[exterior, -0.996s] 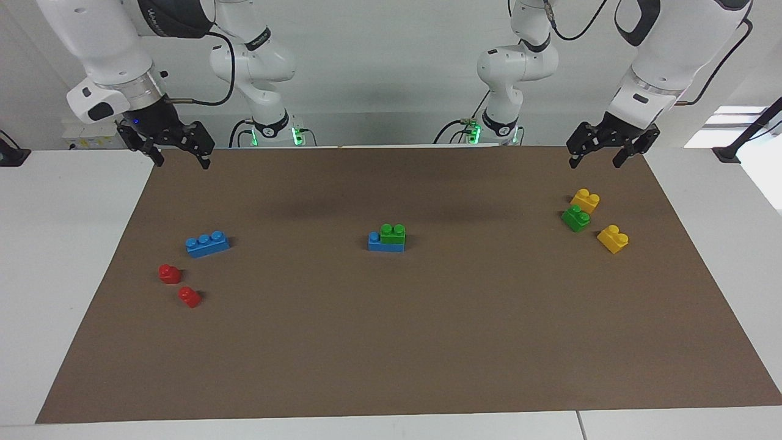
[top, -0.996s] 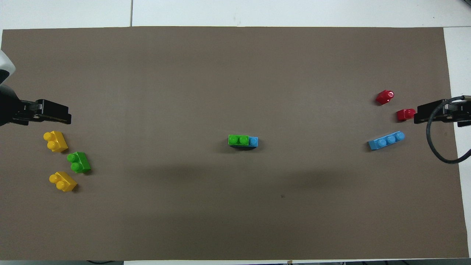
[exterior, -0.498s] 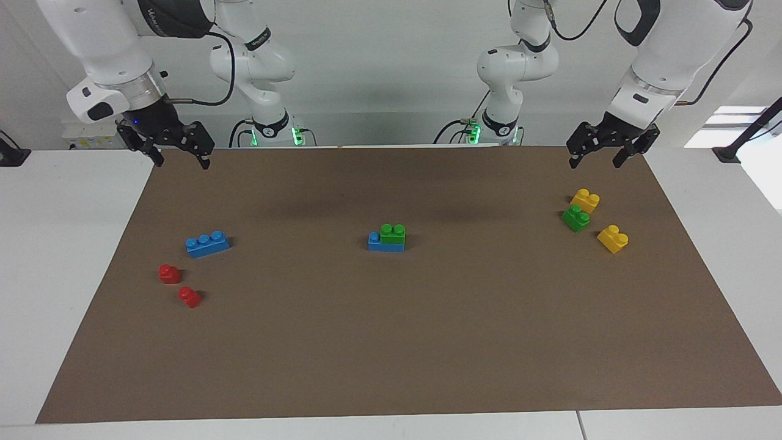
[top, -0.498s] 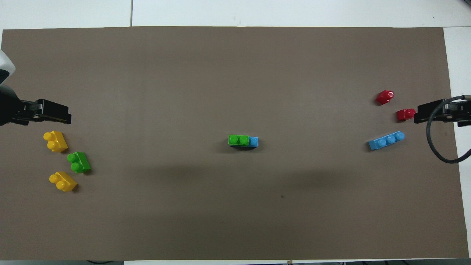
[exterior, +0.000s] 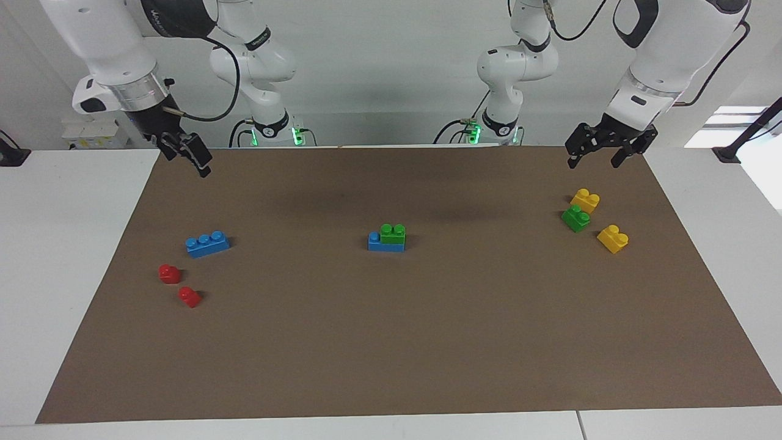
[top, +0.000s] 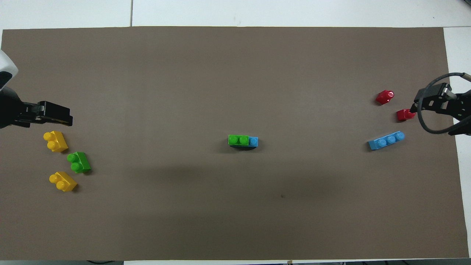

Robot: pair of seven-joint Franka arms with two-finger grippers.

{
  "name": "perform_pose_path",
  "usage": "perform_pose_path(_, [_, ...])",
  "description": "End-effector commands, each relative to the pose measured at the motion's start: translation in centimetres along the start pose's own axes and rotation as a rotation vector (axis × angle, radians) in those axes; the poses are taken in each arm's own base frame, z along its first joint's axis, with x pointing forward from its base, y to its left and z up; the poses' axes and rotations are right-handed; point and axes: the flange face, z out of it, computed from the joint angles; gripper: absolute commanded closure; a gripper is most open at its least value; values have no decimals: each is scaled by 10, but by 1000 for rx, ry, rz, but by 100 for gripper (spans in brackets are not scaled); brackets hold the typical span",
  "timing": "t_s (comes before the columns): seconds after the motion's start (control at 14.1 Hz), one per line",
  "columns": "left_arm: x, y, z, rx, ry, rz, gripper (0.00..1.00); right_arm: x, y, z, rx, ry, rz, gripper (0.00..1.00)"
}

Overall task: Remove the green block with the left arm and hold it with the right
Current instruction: 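Move the left gripper and the right gripper toward the green-blue brick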

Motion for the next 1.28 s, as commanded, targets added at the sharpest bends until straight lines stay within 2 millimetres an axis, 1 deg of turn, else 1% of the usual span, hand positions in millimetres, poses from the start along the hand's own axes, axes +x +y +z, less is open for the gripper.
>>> perform_pose_path(0.0, [-17,17,7,3,9,-114,0,-11,-5,8,52,-26,234,0])
perform_pose_path(0.14, [-20,32,12,3,5,-237,0,-15,-12,15,69,-73,395,0])
perform_pose_path(0.21, [-24,43,13,6,2,-311,0,-19,-19,23,82,-111,447,0])
perform_pose_path(0.28, [-28,52,19,11,-6,-382,0,-22,-26,30,89,-136,479,0])
perform_pose_path(0.36, [-34,63,22,12,-3,-452,0,-22,-29,36,89,-157,502,1])
perform_pose_path(0.43, [-36,74,28,8,0,-508,0,-25,-37,42,97,-192,522,1])
perform_pose_path(0.5, [-41,84,29,2,6,-582,0,-29,-46,47,106,-237,573,1])
perform_pose_path(0.57, [-45,94,34,2,0,-677,0,-29,-52,52,116,-280,633,1])
perform_pose_path(0.64, [-50,105,35,-19,3,-776,0,-29,-58,58,121,-313,675,1])
perform_pose_path(0.71, [-51,114,37,-37,13,-859,0,-29,-67,67,130,-346,716,1])
perform_pose_path(0.78, [-53,124,39,-43,17,-906,0,-29,-75,77,138,-366,759,1])
perform_pose_path(0.92, [-57,141,46,-48,11,-937,0,-42,-101,99,151,-361,826,1])
perform_pose_path(1.0, [-58,151,50,-54,15,-976,0,-45,-112,107,149,-366,868,1])
perform_pose_path(1.07, [-57,156,54,-62,17,-1025,0,-53,-126,116,157,-393,880,1])
perform_pose_path(1.14, [-58,163,60,-80,11,-1043,0,-53,-132,123,166,-401,887,1])
perform_pose_path(1.21, [-58,170,64,-103,-4,-1048,0,-57,-138,131,165,-407,884,1])
